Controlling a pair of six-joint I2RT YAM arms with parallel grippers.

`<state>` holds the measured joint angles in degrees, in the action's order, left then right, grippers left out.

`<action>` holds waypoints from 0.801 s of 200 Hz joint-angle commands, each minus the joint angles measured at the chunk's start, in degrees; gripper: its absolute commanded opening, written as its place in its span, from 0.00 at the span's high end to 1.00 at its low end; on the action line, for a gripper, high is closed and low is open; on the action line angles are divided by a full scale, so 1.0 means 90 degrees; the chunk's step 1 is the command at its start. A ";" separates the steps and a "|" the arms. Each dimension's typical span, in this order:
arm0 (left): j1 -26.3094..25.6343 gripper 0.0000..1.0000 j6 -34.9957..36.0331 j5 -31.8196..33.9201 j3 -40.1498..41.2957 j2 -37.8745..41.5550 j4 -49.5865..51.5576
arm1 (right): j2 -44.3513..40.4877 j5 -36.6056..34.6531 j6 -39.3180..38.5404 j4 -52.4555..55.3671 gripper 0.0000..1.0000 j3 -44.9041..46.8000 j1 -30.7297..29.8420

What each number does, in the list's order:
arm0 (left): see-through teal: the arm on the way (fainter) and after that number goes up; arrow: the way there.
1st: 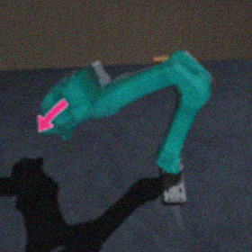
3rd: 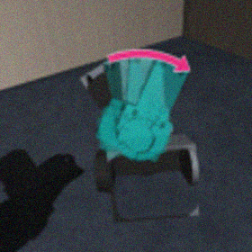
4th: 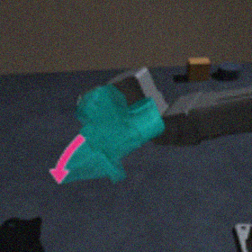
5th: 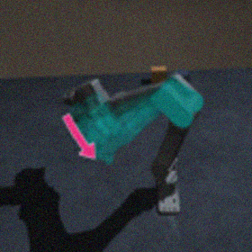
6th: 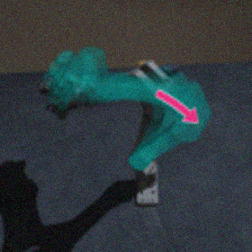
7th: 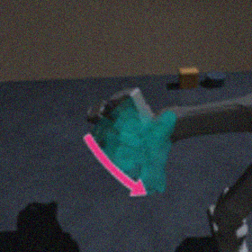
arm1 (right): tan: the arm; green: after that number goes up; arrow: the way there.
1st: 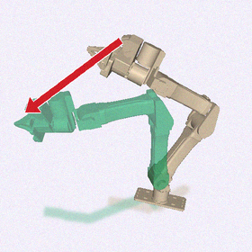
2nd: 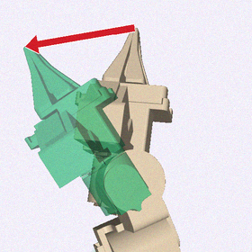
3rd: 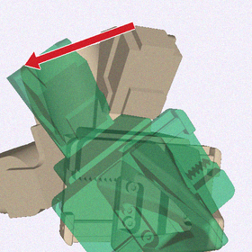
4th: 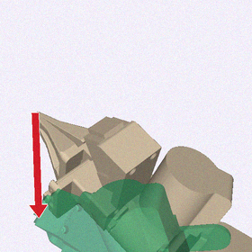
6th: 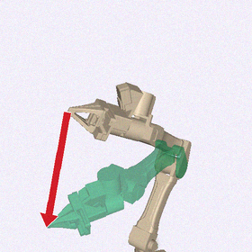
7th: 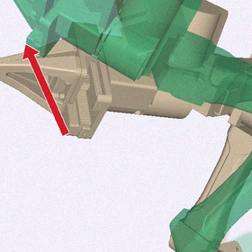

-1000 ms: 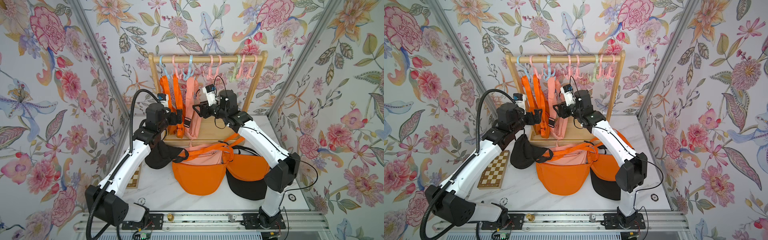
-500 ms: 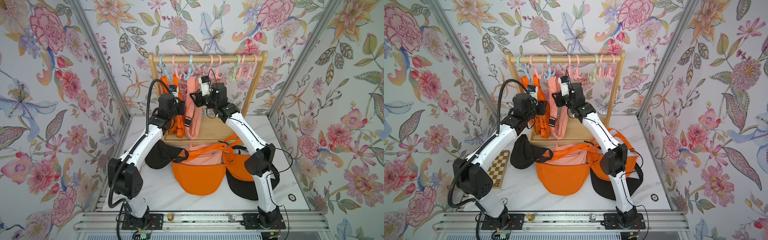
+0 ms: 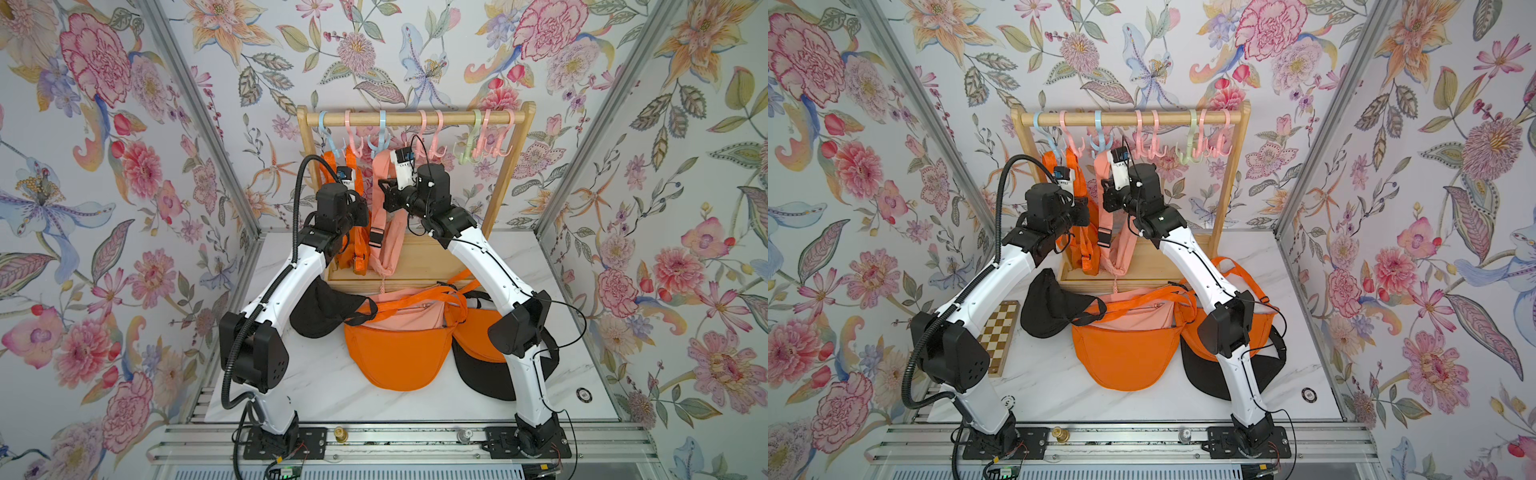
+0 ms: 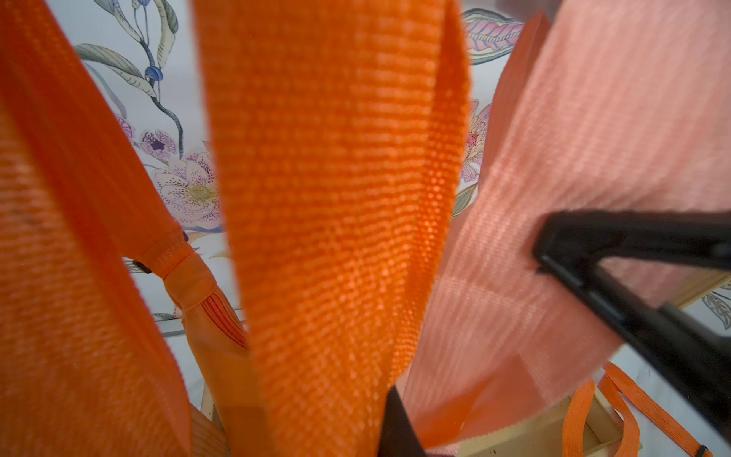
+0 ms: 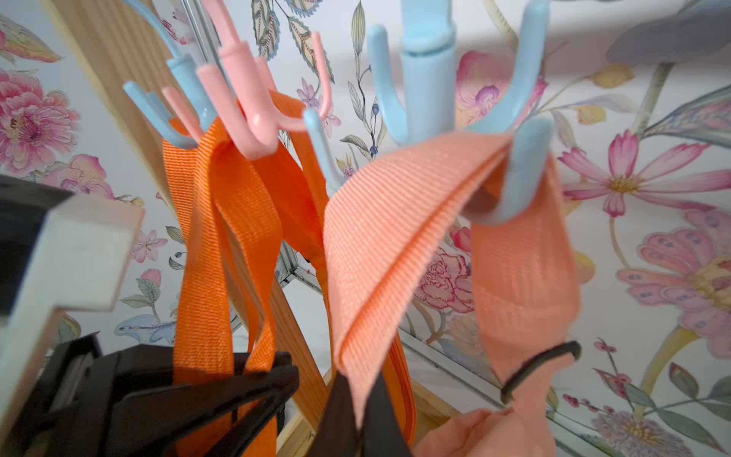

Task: Take the bag off the hook
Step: Pick up the bag from the hook.

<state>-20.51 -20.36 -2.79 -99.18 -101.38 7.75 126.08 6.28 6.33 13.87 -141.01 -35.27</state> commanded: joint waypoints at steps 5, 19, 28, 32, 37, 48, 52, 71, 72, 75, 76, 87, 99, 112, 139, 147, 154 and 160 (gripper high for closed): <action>0.0077 0.89 -0.0017 0.0063 0.0016 -0.0059 -0.0016 | -0.0597 -0.0353 -0.0466 -0.0346 1.00 -0.0406 0.0051; 0.0073 0.89 -0.0047 0.0075 0.0130 -0.0025 -0.0064 | -0.0697 -0.0366 -0.0544 -0.0416 1.00 -0.0426 0.0051; 0.0071 0.89 -0.0062 0.0078 0.0188 -0.0007 -0.0075 | -0.0749 -0.0375 -0.0597 -0.0477 1.00 -0.0425 0.0051; 0.0080 0.89 -0.0071 0.0085 0.0212 0.0002 -0.0073 | -0.0768 -0.0378 -0.0612 -0.0516 1.00 -0.0428 0.0056; 0.0081 0.89 -0.0068 0.0089 0.0235 0.0005 -0.0075 | -0.0794 -0.0380 -0.0647 -0.0573 1.00 -0.0435 0.0061; 0.0089 0.90 -0.0081 0.0104 0.0285 0.0017 -0.0080 | -0.0799 -0.0414 -0.0681 -0.0697 1.00 -0.0490 0.0079; 0.0082 0.90 -0.0090 0.0108 0.0300 0.0023 -0.0079 | -0.0797 -0.0410 -0.0684 -0.0733 1.00 -0.0517 0.0092; 0.0089 0.90 -0.0103 0.0124 0.0373 0.0058 -0.0089 | -0.0692 -0.0379 -0.0687 -0.0734 1.00 -0.0884 0.0167; 0.0081 0.90 -0.0102 0.0124 0.0379 0.0056 -0.0089 | -0.0686 -0.0382 -0.0685 -0.0742 1.00 -0.0909 0.0173; 0.0083 0.90 -0.0109 0.0118 0.0391 0.0063 -0.0085 | -0.0679 -0.0384 -0.0684 -0.0751 1.00 -0.0954 0.0185; 0.0082 0.90 -0.0110 0.0116 0.0393 0.0058 -0.0087 | -0.0674 -0.0385 -0.0684 -0.0760 1.00 -0.0973 0.0186; 0.0085 0.90 -0.0106 0.0143 0.0423 0.0083 -0.0089 | -0.0678 -0.0396 -0.0688 -0.0864 1.00 -0.1034 0.0225; 0.0089 0.90 -0.0100 0.0163 0.0450 0.0098 -0.0069 | -0.0713 -0.0391 -0.0682 -0.1008 1.00 -0.1033 0.0271; 0.0086 0.90 -0.0091 0.0173 0.0463 0.0101 -0.0053 | -0.0749 -0.0389 -0.0684 -0.1123 1.00 -0.1046 0.0314; 0.0100 0.90 -0.0062 0.0219 0.0468 0.0117 -0.0027 | -0.0863 -0.0309 -0.0730 -0.1101 1.00 -0.1058 0.0351; 0.0097 0.90 -0.0060 0.0231 0.0468 0.0102 -0.0021 | -0.0916 -0.0258 -0.0720 -0.1037 1.00 -0.1060 0.0352; 0.0106 0.90 -0.0062 0.0231 0.0463 0.0103 -0.0021 | -0.0970 -0.0195 -0.0718 -0.0989 1.00 -0.1045 0.0349; 0.0107 0.90 -0.0062 0.0231 0.0463 0.0092 -0.0012 | -0.1018 -0.0158 -0.0710 -0.0931 1.00 -0.1032 0.0353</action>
<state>-20.14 -20.58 -2.11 -96.01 -101.36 5.87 120.84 3.64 0.75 7.44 -148.97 -32.12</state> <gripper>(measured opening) 0.102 0.048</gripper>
